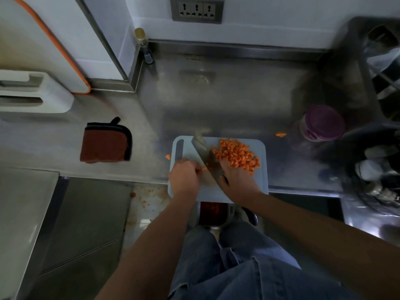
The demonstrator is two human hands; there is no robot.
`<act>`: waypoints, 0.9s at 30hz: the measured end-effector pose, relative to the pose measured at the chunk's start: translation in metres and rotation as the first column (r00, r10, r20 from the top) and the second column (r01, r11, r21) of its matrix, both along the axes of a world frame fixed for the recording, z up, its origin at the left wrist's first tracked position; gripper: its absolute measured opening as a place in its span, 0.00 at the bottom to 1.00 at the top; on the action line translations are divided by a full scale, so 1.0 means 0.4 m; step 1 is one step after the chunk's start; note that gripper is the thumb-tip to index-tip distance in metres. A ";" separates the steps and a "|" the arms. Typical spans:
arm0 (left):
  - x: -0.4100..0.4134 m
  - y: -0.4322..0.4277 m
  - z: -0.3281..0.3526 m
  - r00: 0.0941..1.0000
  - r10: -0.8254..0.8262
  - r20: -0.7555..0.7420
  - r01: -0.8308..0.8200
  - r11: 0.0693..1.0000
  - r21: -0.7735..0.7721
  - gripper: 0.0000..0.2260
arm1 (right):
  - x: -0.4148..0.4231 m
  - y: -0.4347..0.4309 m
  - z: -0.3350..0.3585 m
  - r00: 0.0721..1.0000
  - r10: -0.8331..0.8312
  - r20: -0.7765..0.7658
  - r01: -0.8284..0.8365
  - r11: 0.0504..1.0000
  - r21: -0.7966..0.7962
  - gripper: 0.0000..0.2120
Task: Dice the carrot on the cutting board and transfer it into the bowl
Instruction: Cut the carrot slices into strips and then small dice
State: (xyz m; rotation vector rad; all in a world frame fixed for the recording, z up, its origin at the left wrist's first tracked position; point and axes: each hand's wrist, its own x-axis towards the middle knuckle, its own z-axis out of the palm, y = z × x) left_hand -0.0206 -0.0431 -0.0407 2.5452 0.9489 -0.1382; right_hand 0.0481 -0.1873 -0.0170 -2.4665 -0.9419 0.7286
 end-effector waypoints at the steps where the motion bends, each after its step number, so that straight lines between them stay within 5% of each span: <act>1: 0.001 -0.001 -0.005 1.000 -0.001 -0.008 0.001 1.000 0.011 0.07 | -0.004 0.005 -0.003 1.000 0.006 -0.008 -0.006 1.000 -0.019 0.11; 27: 0.009 0.005 -0.012 0.999 0.005 -0.041 -0.004 1.000 0.027 0.07 | -0.003 0.059 -0.016 0.999 -0.027 -0.026 0.025 0.996 -0.090 0.19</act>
